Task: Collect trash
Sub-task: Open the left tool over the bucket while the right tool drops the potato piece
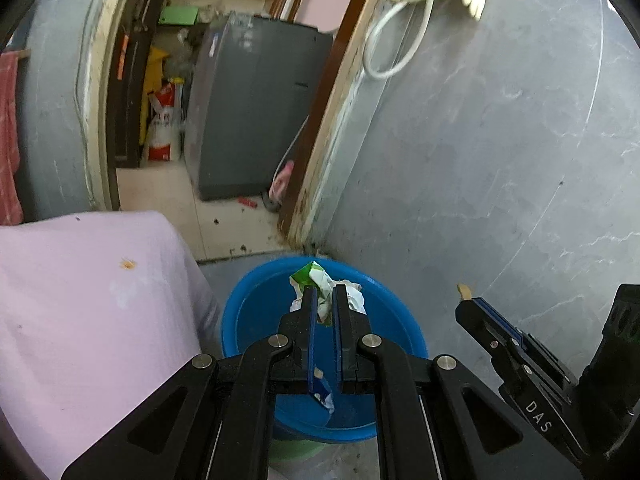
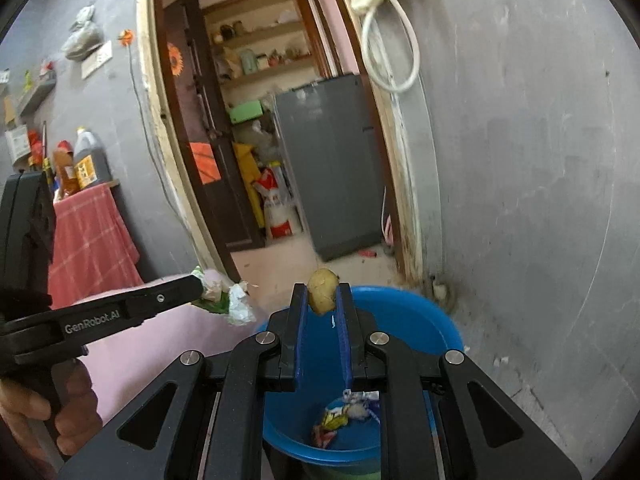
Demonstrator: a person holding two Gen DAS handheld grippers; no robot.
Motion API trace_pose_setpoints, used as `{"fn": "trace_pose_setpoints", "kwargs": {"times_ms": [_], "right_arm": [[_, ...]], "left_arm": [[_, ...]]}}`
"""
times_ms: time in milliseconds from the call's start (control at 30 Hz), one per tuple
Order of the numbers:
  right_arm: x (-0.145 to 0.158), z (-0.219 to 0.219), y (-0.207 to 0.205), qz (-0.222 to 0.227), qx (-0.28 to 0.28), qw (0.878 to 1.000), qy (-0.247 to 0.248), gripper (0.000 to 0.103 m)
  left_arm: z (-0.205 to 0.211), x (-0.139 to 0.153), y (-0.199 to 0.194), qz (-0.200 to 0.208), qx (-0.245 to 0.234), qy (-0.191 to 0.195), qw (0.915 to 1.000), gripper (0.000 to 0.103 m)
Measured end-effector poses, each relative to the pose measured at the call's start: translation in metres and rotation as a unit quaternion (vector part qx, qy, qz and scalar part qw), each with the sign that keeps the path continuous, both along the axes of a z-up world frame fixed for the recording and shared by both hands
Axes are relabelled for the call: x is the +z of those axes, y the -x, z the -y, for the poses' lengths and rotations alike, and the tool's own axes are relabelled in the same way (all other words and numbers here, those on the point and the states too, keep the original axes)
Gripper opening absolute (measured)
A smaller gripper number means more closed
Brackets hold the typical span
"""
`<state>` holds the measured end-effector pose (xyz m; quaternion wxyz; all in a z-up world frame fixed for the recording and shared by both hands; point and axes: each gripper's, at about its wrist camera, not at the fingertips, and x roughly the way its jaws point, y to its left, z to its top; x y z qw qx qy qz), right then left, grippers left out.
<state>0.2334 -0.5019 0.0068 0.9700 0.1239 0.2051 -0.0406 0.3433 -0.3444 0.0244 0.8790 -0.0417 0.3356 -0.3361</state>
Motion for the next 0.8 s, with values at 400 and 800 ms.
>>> {"fn": "trace_pose_setpoints", "kwargs": {"times_ms": [400,800], "right_arm": [[-0.019,0.013,-0.022,-0.047,-0.005,0.999,-0.021,0.015],[-0.007,0.009,-0.01,-0.017,-0.016,1.0,-0.008,0.041]], "left_arm": [[0.021,-0.032,-0.014,-0.036,-0.016,-0.035,0.9986,0.006],[-0.005,-0.012,0.0,-0.001,0.02,-0.019,0.9996,0.039]]}}
